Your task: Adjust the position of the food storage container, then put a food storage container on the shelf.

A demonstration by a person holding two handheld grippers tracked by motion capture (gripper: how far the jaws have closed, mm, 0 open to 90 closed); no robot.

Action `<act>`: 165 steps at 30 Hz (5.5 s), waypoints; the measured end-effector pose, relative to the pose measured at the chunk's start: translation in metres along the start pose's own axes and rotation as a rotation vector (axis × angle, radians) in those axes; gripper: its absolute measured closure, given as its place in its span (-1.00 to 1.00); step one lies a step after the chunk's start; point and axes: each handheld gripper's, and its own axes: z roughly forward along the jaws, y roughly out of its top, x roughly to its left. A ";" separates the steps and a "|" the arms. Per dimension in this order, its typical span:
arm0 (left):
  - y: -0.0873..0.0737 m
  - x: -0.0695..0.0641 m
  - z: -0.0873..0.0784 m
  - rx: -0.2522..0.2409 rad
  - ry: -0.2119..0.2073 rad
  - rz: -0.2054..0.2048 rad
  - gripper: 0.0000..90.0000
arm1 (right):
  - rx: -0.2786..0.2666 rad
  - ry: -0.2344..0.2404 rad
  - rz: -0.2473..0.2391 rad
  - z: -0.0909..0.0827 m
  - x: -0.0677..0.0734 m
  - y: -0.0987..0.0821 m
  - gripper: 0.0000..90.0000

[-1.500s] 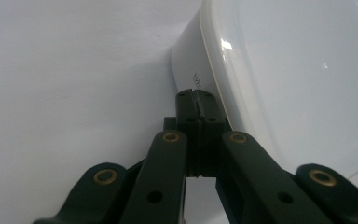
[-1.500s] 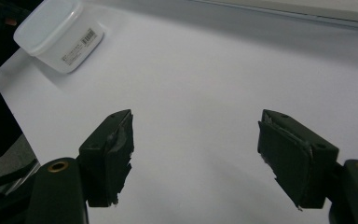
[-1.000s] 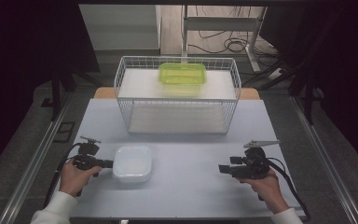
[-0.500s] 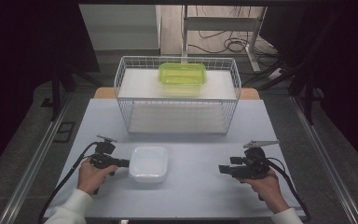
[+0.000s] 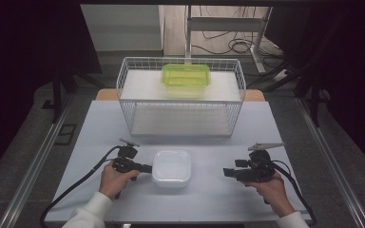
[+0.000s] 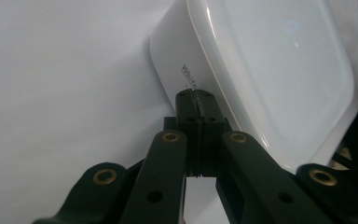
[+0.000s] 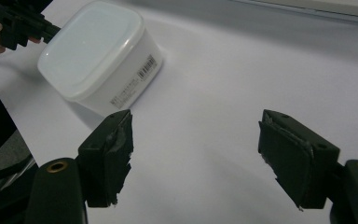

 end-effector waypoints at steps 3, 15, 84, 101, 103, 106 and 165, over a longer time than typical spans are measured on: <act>0.000 -0.004 0.006 0.020 -0.015 0.012 1.00 | 0.002 -0.004 -0.002 0.000 0.000 0.000 -0.42; -0.003 -0.008 -0.003 -0.054 0.013 0.020 0.99 | -0.008 -0.014 -0.008 -0.002 0.000 0.000 -0.44; -0.006 -0.004 -0.004 -0.146 -0.251 -0.188 0.65 | 0.024 0.265 0.343 0.082 0.026 0.020 0.59; -0.005 -0.017 -0.017 -0.211 -0.208 -0.115 0.74 | -0.051 0.311 0.250 0.064 0.030 0.026 0.76; -0.005 -0.018 -0.019 -0.213 -0.205 -0.101 0.75 | -0.060 0.312 0.241 0.062 0.030 0.027 0.76; -0.004 -0.020 -0.020 -0.216 -0.201 -0.094 0.74 | -0.065 0.304 0.217 0.059 0.033 0.029 0.76; 0.073 -0.076 -0.096 -0.357 -0.145 0.062 0.73 | -0.247 0.308 0.032 -0.012 0.051 0.116 0.75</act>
